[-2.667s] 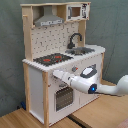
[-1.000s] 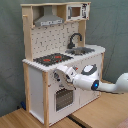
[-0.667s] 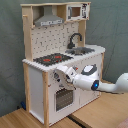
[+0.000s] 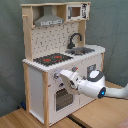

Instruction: Play with the kitchen

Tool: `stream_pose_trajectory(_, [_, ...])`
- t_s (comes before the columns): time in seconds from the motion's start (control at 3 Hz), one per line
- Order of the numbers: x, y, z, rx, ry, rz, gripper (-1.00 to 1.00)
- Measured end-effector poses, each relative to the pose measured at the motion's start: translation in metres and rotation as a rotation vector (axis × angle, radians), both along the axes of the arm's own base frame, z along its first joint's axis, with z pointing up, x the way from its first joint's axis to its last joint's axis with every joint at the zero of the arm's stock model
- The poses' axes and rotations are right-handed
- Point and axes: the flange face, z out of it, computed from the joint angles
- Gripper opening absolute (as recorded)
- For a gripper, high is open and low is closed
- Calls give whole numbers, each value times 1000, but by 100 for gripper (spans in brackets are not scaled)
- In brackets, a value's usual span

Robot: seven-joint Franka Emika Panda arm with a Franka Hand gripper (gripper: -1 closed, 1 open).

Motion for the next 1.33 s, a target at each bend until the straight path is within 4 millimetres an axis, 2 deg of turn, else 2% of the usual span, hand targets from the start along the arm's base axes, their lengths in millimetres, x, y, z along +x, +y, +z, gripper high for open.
stream_pose_trajectory(0.67, [-28, 5, 6, -69, -80, -92, 100])
stream_pose_trajectory(1.0, [-40, 2, -4, -61, -97, -142, 100])
stream_pose_trajectory(1.33, [-57, -3, -28, -50, -117, -177, 100])
